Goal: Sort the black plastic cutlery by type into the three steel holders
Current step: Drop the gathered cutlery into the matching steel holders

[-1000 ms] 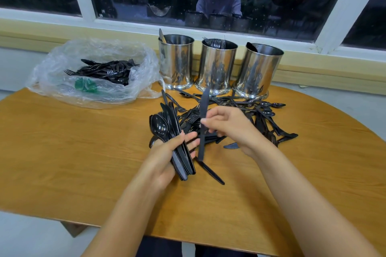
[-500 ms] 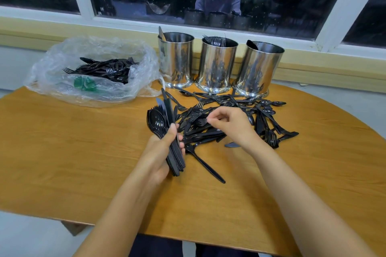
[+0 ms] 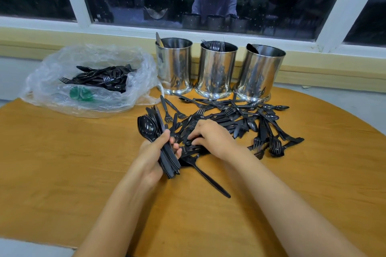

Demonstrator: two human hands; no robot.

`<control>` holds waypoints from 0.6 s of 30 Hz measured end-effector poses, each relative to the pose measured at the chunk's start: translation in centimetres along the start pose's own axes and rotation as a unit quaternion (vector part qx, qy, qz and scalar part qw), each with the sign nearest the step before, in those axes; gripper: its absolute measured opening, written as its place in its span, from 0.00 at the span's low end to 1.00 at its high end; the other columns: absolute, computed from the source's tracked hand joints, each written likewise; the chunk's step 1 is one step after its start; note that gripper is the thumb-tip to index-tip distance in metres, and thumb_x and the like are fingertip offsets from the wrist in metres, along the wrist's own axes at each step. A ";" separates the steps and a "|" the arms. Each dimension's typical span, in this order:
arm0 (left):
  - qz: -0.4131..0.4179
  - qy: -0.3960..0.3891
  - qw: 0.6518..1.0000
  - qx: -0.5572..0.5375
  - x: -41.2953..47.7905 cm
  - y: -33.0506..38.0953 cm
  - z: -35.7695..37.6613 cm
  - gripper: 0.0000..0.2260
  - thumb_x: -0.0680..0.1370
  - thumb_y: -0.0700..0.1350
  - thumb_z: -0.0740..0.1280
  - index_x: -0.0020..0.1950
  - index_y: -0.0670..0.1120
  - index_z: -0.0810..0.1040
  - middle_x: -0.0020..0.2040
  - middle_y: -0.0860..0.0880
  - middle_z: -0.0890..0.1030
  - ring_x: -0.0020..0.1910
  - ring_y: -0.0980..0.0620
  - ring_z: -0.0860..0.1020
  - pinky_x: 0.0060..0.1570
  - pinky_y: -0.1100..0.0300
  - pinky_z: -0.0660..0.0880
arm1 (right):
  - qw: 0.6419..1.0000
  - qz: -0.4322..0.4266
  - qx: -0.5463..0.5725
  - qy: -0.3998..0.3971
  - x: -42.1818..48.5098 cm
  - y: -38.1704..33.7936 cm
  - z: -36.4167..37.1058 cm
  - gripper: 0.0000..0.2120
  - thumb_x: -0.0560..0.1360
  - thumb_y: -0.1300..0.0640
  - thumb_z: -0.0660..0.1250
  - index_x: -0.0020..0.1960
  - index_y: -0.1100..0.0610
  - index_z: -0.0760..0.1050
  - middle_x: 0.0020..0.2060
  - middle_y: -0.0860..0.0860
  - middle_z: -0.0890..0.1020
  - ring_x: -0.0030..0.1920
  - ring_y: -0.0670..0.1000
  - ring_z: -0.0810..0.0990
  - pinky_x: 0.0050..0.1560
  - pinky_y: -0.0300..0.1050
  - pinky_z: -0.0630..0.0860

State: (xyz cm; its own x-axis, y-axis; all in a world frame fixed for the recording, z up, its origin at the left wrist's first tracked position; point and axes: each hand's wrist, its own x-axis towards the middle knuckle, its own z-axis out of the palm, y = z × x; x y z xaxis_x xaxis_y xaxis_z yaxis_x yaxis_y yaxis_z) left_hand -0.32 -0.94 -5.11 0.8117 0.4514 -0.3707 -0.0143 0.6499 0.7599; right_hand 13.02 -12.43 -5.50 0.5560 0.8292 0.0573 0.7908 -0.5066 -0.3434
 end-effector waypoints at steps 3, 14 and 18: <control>0.001 0.000 1.000 -0.003 0.6 0.3 -0.3 0.05 0.81 0.42 0.64 0.46 0.42 0.74 0.33 0.48 0.75 0.32 0.52 0.75 0.34 0.58 0.80 | 1.000 -0.012 -0.026 -0.007 0.4 -0.2 0.1 0.10 0.77 0.55 0.68 0.57 0.52 0.81 0.52 0.49 0.76 0.57 0.50 0.69 0.53 0.52 0.73; -0.015 -0.016 0.999 -0.034 3.7 1.7 1.6 0.09 0.81 0.42 0.64 0.42 0.40 0.74 0.33 0.47 0.77 0.32 0.52 0.76 0.38 0.57 0.79 | 0.936 -0.059 0.102 0.333 -0.4 1.0 -4.2 0.10 0.78 0.60 0.65 0.59 0.55 0.76 0.49 0.41 0.74 0.41 0.33 0.73 0.44 0.27 0.70; -0.012 -0.035 0.998 -0.044 5.4 2.3 3.4 0.06 0.81 0.42 0.64 0.48 0.40 0.74 0.38 0.45 0.81 0.34 0.51 0.82 0.40 0.55 0.83 | 0.821 -0.025 0.255 0.511 -0.7 1.3 -6.0 0.05 0.79 0.65 0.63 0.52 0.57 0.74 0.45 0.52 0.77 0.43 0.49 0.81 0.43 0.42 0.78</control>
State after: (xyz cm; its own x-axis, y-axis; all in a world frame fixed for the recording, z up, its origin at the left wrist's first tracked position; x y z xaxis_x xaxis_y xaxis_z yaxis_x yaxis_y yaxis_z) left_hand 6.05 0.92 -3.51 0.8516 0.3924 -0.3475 -0.0426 0.7126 0.7003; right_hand 15.21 -15.11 -0.36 0.6567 0.0834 0.7495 0.7539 -0.0982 -0.6496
